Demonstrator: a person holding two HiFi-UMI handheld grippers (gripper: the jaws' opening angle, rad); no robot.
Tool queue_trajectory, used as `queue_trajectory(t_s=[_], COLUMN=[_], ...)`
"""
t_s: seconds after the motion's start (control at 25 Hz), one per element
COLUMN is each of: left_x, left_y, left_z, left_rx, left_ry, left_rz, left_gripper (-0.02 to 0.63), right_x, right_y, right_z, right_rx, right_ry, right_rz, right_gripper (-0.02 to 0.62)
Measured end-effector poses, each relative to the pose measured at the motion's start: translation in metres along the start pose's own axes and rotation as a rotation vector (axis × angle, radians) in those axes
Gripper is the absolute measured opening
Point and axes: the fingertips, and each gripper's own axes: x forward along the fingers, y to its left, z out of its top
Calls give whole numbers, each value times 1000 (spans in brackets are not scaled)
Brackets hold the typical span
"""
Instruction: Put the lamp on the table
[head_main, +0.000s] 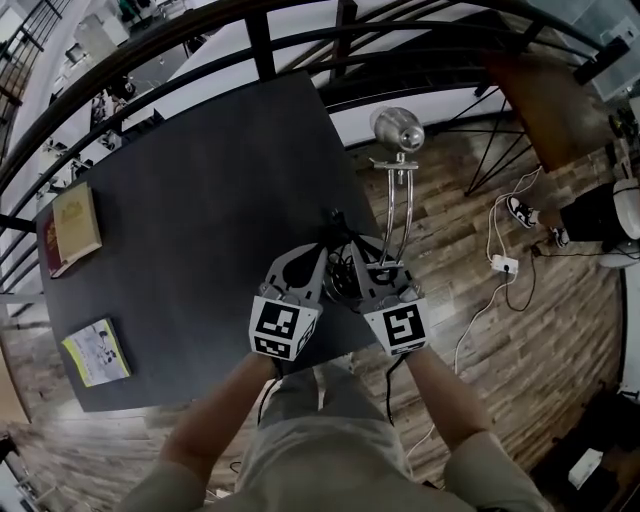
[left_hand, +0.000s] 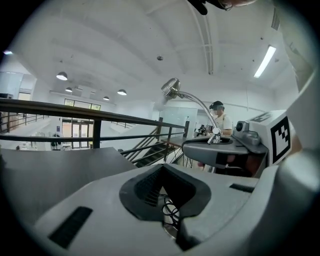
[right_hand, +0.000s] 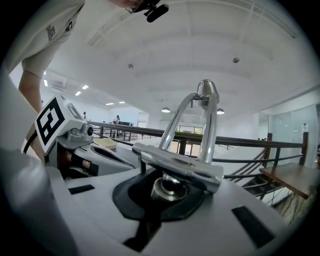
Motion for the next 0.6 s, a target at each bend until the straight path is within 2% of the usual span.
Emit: queue_trajectory(t_s=[0.12, 0.36, 0.6], left_x=[2, 5, 3], left_y=[-2, -4, -4], left_z=[-6, -10, -21], left_rx=[1, -11, -16], left_ry=[20, 44, 71], left_rz=[3, -1, 0], left_gripper=[5, 5, 5], right_x=[-3, -2, -3], right_y=[3, 27, 23], right_z=[-5, -10, -10], right_rx=[-6, -110, -30], right_ry=[-13, 5, -44], right_rz=[7, 62, 18], right_gripper=[-3, -2, -2])
